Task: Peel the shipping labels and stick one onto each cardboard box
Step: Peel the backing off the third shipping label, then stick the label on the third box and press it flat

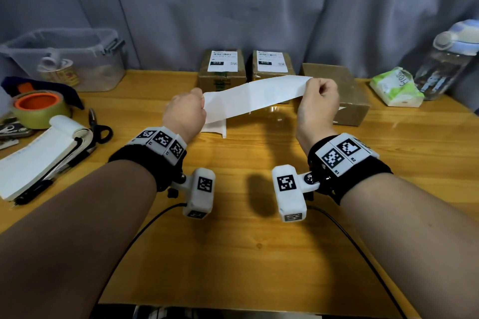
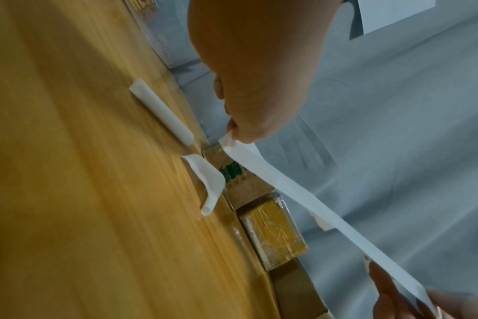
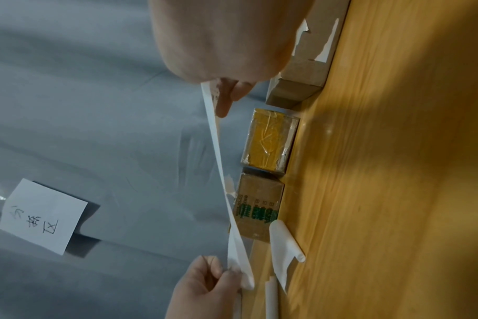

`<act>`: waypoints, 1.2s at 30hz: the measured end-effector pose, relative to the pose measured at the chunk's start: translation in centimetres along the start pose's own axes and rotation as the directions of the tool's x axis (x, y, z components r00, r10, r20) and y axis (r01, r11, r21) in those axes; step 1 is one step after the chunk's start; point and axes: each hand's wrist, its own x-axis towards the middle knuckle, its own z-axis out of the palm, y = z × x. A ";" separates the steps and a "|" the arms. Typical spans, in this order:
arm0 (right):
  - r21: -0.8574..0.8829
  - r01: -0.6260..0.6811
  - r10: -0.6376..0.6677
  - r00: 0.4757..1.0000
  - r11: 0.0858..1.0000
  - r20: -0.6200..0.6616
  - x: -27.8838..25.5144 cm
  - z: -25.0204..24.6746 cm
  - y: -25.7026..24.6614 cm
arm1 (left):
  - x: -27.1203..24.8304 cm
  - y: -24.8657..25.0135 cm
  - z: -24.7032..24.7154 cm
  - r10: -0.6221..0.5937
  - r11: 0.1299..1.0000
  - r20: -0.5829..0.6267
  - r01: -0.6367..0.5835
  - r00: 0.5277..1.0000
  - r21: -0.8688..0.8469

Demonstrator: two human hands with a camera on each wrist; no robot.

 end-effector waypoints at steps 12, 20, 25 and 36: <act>0.075 -0.013 0.011 0.999 0.997 0.030 0.6 -0.4 -1.3 | -0.4 -1.6 -0.2 -0.048 0.986 -0.078 0.035 0.996 -0.163; 0.085 -0.065 0.045 0.975 0.994 0.219 0.5 -0.3 -1.7 | 0.0 -0.2 -0.8 -0.062 0.843 -0.094 0.002 0.994 -0.538; -0.004 -0.057 0.053 0.910 0.998 0.411 -0.3 -0.1 -1.4 | -0.8 0.2 -0.1 0.033 0.926 0.052 -0.011 0.998 -0.378; -0.096 -0.106 0.141 0.837 0.990 0.529 -0.8 0.8 -1.0 | -0.9 2.3 -2.6 0.068 0.847 -0.058 -0.088 0.996 -0.524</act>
